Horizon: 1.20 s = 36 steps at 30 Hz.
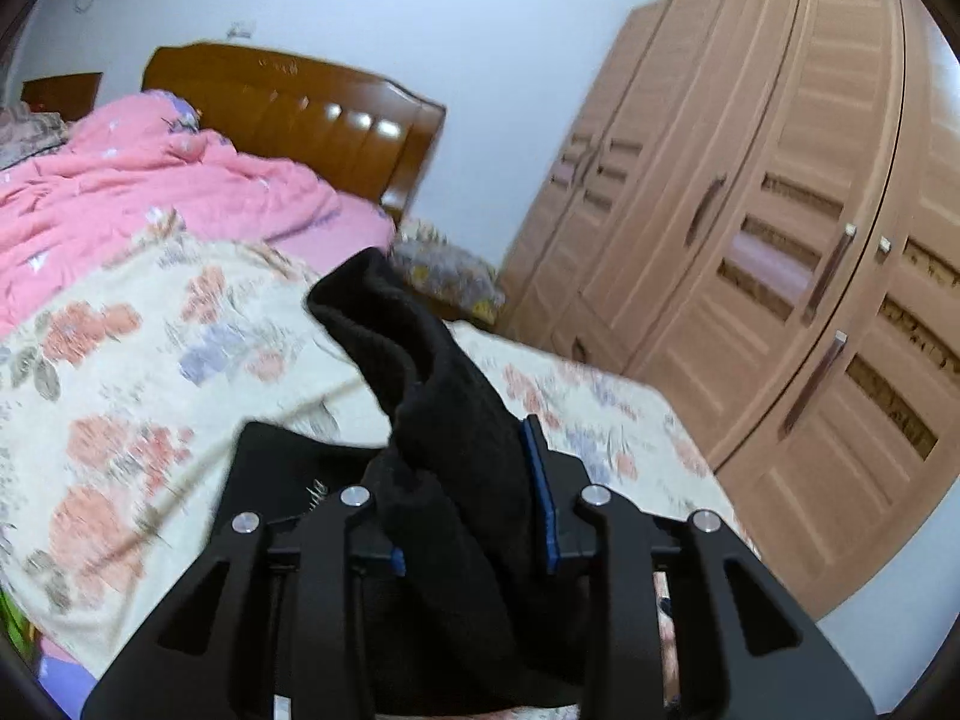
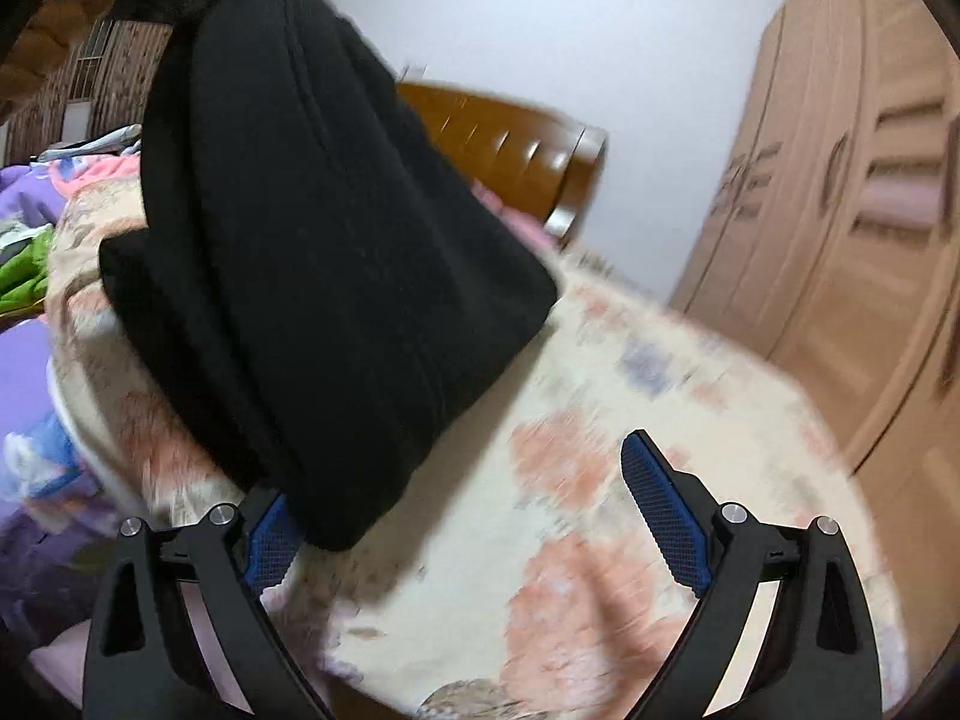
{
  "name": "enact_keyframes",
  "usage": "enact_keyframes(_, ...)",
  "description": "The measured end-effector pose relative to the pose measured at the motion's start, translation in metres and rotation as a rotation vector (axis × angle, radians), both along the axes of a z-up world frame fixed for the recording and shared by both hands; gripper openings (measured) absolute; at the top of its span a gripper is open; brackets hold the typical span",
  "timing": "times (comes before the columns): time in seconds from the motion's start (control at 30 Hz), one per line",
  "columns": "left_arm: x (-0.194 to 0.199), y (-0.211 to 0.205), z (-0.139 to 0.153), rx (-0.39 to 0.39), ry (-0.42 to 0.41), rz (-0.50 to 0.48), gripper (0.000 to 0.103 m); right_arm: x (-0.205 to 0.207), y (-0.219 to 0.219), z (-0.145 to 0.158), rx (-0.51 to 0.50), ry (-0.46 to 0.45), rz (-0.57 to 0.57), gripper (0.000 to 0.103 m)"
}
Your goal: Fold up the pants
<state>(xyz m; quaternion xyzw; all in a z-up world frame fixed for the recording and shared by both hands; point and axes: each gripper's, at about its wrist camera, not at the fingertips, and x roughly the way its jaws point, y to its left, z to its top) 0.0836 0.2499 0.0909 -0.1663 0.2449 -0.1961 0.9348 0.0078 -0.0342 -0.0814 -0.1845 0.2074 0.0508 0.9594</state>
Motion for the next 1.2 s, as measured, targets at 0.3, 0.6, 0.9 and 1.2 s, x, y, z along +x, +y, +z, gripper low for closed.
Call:
enact_keyframes(0.3,0.015,0.093,-0.167,-0.306,0.206,0.151,0.031,0.019,-0.005,-0.017,0.017,0.142,0.002,0.091)
enact_keyframes(0.6,0.004,0.077,-0.127,-0.200,0.199,0.217,0.036,0.027,-0.013,-0.018,0.055,0.170,0.007,0.092)
enact_keyframes(0.9,-0.033,0.093,-0.096,-0.002,0.154,0.531,0.093,0.010,-0.058,0.013,0.344,0.312,0.305,0.092)
enact_keyframes(1.2,0.020,-0.024,-0.047,0.310,0.051,0.118,0.101,0.081,-0.021,0.049,0.470,0.327,0.416,0.092)
